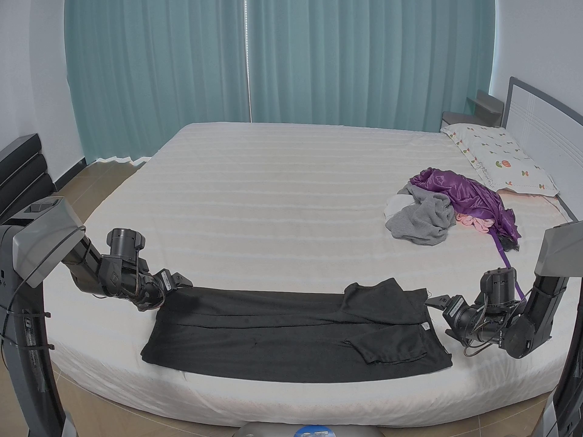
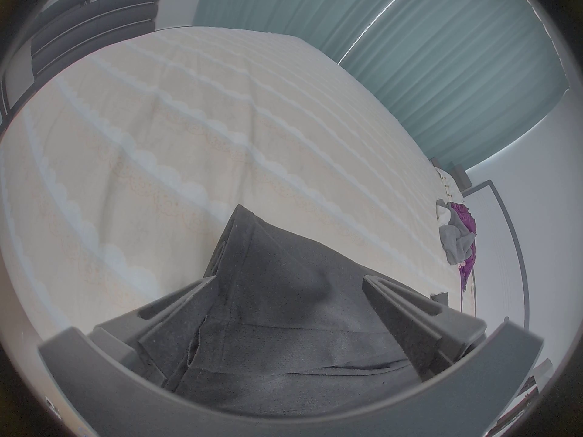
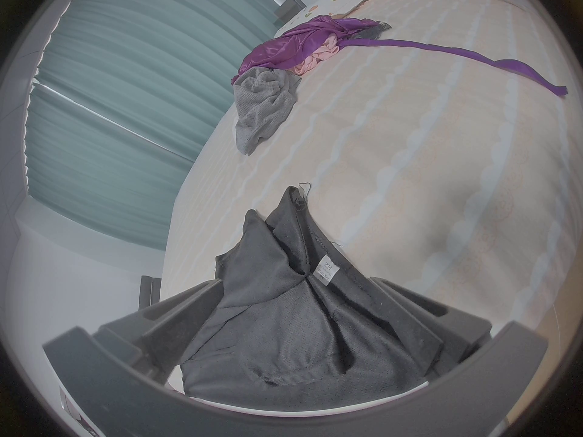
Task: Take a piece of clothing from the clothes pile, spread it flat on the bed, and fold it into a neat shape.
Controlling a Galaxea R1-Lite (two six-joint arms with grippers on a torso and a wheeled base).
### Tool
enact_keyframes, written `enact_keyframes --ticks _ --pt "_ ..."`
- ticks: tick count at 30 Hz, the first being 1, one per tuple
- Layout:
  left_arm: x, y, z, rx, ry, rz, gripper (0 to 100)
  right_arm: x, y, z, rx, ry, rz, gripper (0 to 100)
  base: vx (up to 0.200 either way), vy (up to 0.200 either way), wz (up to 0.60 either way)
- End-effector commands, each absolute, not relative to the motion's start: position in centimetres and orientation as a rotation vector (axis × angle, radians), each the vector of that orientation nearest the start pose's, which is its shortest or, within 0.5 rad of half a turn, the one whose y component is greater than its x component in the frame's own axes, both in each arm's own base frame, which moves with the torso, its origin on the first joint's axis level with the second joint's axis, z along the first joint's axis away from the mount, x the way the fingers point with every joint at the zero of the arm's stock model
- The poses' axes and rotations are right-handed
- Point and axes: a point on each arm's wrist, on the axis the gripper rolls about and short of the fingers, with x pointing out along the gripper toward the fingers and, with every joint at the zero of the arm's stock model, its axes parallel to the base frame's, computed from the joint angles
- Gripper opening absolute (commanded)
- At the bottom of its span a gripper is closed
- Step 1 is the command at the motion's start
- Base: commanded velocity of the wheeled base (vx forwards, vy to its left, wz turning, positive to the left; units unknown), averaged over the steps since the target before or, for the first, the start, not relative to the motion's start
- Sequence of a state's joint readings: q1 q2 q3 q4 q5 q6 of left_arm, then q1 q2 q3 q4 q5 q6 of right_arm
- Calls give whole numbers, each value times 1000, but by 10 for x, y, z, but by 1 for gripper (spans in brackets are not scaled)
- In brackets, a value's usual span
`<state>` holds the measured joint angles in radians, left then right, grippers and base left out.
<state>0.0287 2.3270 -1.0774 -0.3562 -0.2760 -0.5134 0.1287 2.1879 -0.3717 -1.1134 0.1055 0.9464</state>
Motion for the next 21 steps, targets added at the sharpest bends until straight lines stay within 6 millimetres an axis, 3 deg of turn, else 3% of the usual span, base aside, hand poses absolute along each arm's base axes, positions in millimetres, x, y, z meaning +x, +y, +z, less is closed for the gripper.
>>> enact_keyframes --ticks 1,7,8,14,21 --pt "392 7 -9 -614 953 15 100 280 39 -11 892 762 -127 100 0 0 0" --pt "390 5 -12 -586 962 5 100 280 39 -11 892 760 -126 100 0 0 0" --pt "390 5 -12 -577 964 2 0 280 39 -11 893 760 -127 100 0 0 0" --pt "386 8 -10 -582 967 13 0 280 38 -10 894 757 -129 100 0 0 0" --pt "378 20 11 -606 921 32 0 281 37 -10 895 754 -129 100 0 0 0"
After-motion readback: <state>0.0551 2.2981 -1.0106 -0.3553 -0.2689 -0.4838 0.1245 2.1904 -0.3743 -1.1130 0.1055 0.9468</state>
